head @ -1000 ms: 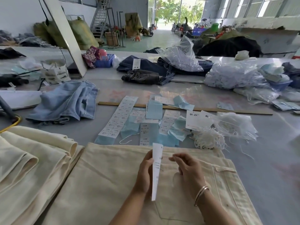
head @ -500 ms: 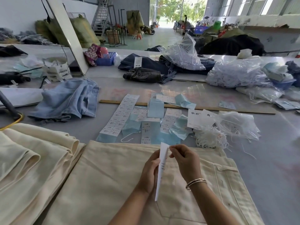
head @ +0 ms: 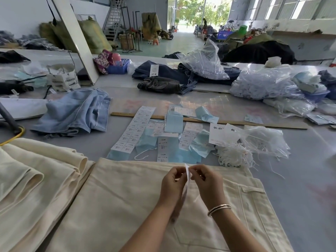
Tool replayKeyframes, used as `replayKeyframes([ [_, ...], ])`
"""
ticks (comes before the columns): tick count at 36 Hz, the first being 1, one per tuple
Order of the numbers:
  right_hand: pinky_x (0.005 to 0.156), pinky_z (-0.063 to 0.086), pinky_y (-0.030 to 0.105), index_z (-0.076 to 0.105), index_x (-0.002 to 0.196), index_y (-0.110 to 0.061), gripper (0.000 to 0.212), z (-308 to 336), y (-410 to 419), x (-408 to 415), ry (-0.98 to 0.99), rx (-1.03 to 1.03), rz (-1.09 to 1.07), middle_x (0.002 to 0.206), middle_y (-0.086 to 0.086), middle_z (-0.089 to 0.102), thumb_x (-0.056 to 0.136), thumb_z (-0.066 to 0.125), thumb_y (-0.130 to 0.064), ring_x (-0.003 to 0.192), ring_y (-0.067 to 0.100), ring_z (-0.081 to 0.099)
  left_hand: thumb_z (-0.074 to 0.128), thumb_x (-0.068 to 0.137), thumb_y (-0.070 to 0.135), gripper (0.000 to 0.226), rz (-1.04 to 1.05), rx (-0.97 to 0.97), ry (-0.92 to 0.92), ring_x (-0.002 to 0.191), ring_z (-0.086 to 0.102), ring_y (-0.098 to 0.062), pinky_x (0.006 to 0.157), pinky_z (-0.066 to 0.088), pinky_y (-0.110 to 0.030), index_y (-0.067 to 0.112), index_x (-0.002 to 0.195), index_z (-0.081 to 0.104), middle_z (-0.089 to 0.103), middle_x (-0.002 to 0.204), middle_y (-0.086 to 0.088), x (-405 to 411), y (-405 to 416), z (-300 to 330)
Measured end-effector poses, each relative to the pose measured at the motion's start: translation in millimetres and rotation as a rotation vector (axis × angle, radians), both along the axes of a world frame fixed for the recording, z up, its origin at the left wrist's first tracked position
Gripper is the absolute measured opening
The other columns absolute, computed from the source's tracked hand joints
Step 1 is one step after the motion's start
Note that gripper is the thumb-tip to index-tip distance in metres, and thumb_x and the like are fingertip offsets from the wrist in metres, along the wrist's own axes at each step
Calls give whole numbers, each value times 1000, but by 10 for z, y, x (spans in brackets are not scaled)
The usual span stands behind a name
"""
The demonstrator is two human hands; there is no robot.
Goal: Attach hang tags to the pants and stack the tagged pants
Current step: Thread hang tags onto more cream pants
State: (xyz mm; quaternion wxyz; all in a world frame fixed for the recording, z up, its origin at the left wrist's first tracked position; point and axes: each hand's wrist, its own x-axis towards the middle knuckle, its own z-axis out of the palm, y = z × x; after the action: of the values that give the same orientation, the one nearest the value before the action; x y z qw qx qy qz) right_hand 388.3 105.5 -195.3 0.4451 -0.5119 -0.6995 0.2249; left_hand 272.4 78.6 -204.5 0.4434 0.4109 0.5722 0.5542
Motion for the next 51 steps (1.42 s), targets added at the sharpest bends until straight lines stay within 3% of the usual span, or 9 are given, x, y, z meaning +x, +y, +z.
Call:
replayKeyframes([
  [4,55,43,10,61,77,-35,27,24,-23,-7,125,-101,45,64,-17,67,85,69,-10,61,-1,64,66,88,15,4,23,8,60,77,67,-4,67,52,-18,19,88,68,73,82,5,-16,28,33],
  [8,43,38,18,58,101,-25,16,40,13,132,212,-296,125,68,0,65,91,61,-12,41,3,47,62,90,9,5,53,-26,113,82,65,-18,69,51,-25,14,91,62,71,88,-1,-165,77,113],
  [15,47,34,18,62,108,-15,17,41,146,376,410,-391,-13,71,-4,46,94,54,-8,49,6,39,53,93,20,11,-230,130,1001,88,63,-25,71,44,-28,16,100,60,69,100,-3,-351,118,385],
  [22,54,38,8,67,96,-24,16,292,132,407,402,-243,21,91,-7,69,93,57,-12,57,-7,53,53,93,30,16,-299,392,1219,95,61,-18,85,42,-32,21,100,64,68,100,3,-127,172,613],
  [28,60,45,8,69,88,-24,8,399,20,478,175,-249,107,78,-15,71,86,67,-17,72,-7,63,61,92,24,9,-313,282,804,84,63,-13,77,52,-28,17,96,65,69,91,2,49,218,650],
  [35,41,36,14,68,78,-4,7,405,-96,742,554,-470,58,58,6,66,79,67,-11,42,5,48,59,94,20,2,-384,193,499,75,55,0,69,44,-7,19,95,61,60,83,11,252,263,503],
  [39,32,25,14,72,73,-1,14,463,-164,1153,700,-728,54,57,14,60,69,70,-15,35,6,32,56,95,19,12,-372,130,582,78,54,-2,73,44,-11,16,102,65,62,94,6,362,306,327],
  [46,32,29,14,73,75,-6,11,399,-173,1529,128,-717,-212,53,6,66,85,70,-11,30,6,36,59,92,27,20,-458,177,852,100,57,-19,87,47,-32,17,107,69,65,107,-3,868,371,191],
  [51,49,48,23,72,62,-15,21,267,-191,1523,-28,-639,-283,51,4,66,83,73,-18,44,11,57,57,91,36,28,-490,290,1032,108,50,-23,91,40,-38,20,112,68,62,111,-6,1208,397,172],
])
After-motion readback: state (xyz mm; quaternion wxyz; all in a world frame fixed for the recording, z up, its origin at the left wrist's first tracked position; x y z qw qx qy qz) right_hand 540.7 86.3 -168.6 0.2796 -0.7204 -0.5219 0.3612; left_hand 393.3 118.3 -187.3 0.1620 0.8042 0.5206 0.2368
